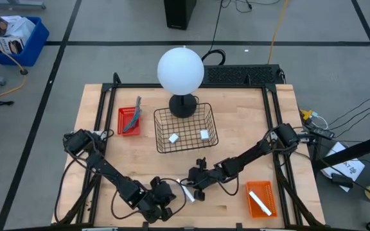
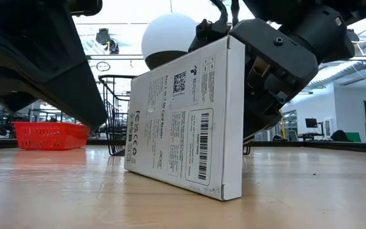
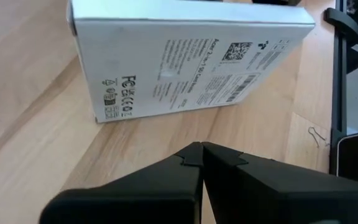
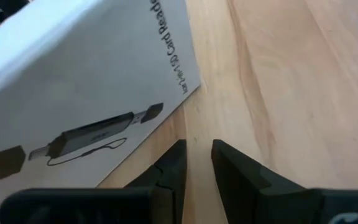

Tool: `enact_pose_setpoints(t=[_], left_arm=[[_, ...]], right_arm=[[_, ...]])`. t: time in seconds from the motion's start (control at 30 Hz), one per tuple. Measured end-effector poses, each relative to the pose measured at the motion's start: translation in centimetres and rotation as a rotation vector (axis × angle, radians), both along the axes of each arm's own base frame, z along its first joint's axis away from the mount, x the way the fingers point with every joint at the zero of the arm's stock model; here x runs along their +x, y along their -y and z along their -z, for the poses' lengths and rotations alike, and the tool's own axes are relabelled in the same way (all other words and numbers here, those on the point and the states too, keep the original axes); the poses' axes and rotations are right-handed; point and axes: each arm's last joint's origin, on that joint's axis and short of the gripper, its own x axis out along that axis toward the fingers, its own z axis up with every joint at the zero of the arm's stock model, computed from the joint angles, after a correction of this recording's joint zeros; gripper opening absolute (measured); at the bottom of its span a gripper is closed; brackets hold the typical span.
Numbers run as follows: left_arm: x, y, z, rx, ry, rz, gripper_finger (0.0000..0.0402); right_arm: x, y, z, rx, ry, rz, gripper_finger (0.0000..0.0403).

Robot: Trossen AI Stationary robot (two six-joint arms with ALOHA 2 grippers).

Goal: Pick and place items into bin
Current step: Put the white card reader box into the orange bin

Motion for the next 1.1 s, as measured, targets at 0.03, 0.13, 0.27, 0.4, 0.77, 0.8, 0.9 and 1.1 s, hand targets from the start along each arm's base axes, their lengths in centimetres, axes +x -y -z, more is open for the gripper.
enact_pose_setpoints(t=[0.03, 0.13, 0.27, 0.4, 0.77, 0.8, 0.9, 1.1], left_arm=[[0.0, 0.0, 0.0, 0.008, 0.005, -0.001, 0.0008], [-0.3, 0.3, 0.0, 0.033, 0.020, -0.002, 0.0008], [-0.7, 0.6, -0.1, 0.083, 0.045, 0.003, 0.0008], [-0.9, 0.9, -0.3, 0.123, 0.062, 0.015, 0.0008], [-3.3, 1.1, -5.3, 0.251, 0.208, 0.032, 0.0008], [-3.7, 1.0, -5.9, 0.257, 0.220, 0.041, 0.0008], [-5.1, 0.3, -6.9, 0.259, 0.285, 0.070, 0.0008], [-7.9, -2.1, -7.1, 0.155, 0.527, 0.289, 0.0008]], right_arm=[[0.0, 0.1, 0.0, -0.003, -0.010, 0.004, 0.0075], [-0.5, 0.6, -0.5, -0.021, -0.061, 0.017, 0.0075], [-1.3, 1.4, -2.2, -0.054, -0.104, 0.051, 0.0075], [-2.2, 2.0, -4.8, -0.103, -0.085, 0.098, 0.0075], [-4.3, 3.1, -11.3, 0.069, -0.021, -0.016, 0.0075], [-4.4, 3.2, -11.9, 0.085, -0.006, -0.023, 0.0075], [-4.9, 3.4, -13.6, 0.133, 0.052, -0.058, 0.0075], [-5.4, 2.6, -15.5, 0.182, 0.163, -0.128, 0.0075]])
